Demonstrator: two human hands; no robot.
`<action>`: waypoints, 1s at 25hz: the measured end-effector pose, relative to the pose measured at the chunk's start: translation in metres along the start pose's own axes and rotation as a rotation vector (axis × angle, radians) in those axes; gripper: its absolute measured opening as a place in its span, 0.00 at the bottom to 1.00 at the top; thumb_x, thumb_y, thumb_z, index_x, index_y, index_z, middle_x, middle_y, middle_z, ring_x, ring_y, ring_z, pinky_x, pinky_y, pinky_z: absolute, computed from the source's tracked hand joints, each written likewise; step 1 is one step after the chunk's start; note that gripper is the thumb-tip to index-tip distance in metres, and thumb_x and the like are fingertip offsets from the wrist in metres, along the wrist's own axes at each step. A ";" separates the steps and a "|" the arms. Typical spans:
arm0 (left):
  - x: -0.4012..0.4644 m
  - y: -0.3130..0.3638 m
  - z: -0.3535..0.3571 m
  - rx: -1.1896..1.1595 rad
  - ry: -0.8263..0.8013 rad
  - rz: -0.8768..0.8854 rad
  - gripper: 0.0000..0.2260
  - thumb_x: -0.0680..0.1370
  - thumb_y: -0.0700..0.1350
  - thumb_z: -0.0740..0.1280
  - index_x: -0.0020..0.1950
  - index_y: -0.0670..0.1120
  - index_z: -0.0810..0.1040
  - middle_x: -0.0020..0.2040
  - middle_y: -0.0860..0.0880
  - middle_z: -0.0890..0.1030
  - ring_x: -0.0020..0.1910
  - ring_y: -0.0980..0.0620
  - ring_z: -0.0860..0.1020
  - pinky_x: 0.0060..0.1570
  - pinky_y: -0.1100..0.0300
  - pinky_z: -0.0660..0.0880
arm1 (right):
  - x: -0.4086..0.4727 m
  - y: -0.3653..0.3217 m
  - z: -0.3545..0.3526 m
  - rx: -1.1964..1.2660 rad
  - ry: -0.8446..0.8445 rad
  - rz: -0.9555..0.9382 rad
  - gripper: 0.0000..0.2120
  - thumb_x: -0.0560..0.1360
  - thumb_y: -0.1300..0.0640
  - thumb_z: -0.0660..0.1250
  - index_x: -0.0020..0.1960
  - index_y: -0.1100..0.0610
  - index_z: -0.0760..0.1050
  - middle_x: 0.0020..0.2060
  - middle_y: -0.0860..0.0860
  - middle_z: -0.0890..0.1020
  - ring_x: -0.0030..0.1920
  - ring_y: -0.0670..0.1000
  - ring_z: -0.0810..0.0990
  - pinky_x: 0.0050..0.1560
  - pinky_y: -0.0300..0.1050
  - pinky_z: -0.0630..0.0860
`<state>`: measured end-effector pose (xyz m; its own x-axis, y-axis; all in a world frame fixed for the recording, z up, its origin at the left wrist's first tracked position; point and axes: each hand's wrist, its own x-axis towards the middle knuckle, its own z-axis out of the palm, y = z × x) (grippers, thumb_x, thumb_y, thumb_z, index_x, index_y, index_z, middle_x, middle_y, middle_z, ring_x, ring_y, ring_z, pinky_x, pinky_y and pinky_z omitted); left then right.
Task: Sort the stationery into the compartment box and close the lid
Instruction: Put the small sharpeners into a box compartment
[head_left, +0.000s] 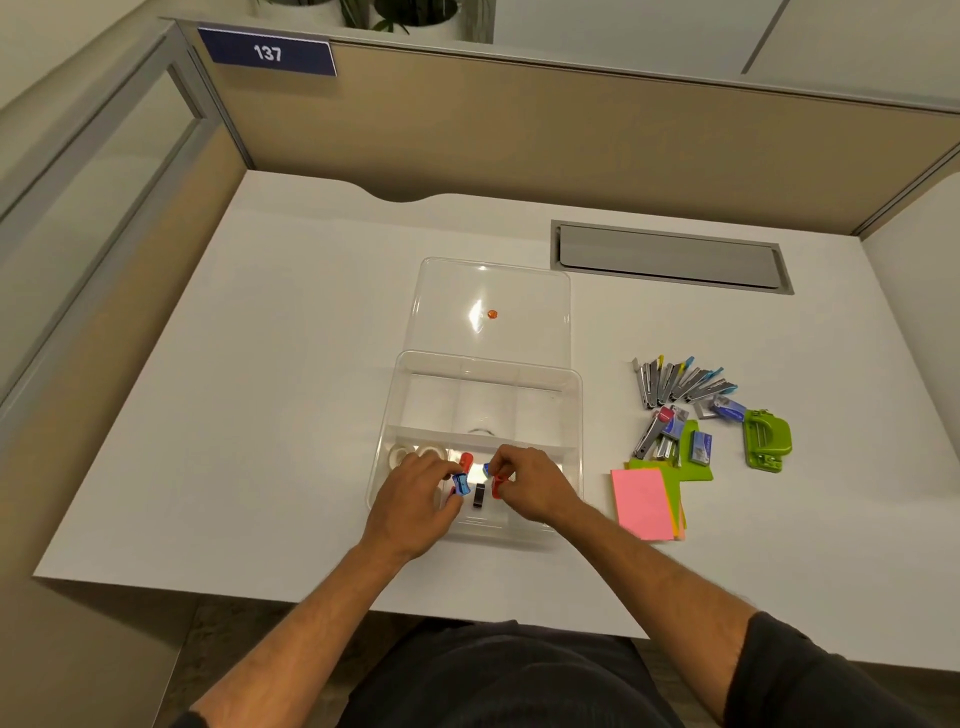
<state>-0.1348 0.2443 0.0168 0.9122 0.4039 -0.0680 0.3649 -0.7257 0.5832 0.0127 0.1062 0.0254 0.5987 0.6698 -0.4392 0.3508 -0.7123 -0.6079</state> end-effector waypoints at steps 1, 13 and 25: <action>0.000 0.000 0.000 0.001 -0.001 -0.003 0.15 0.76 0.52 0.71 0.62 0.53 0.78 0.57 0.54 0.79 0.56 0.54 0.75 0.54 0.65 0.70 | 0.001 0.001 0.004 -0.084 0.006 -0.016 0.08 0.73 0.62 0.70 0.50 0.52 0.79 0.48 0.50 0.82 0.48 0.49 0.80 0.49 0.42 0.78; 0.002 -0.001 -0.003 0.071 0.006 0.006 0.16 0.74 0.55 0.71 0.60 0.52 0.79 0.61 0.52 0.76 0.60 0.53 0.72 0.60 0.60 0.71 | 0.006 0.012 0.035 -0.675 0.095 -0.246 0.13 0.74 0.55 0.73 0.57 0.56 0.81 0.53 0.54 0.82 0.54 0.54 0.73 0.55 0.48 0.74; 0.023 0.017 0.009 0.452 -0.128 0.076 0.12 0.77 0.50 0.70 0.60 0.55 0.81 0.77 0.46 0.63 0.79 0.41 0.51 0.75 0.42 0.45 | -0.019 0.025 -0.015 -0.276 0.236 -0.232 0.11 0.78 0.53 0.65 0.58 0.52 0.80 0.51 0.47 0.82 0.54 0.49 0.72 0.51 0.42 0.72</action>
<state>-0.1057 0.2365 0.0179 0.9447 0.2894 -0.1544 0.3151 -0.9314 0.1821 0.0209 0.0729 0.0285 0.6181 0.7755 -0.1287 0.6562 -0.5991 -0.4588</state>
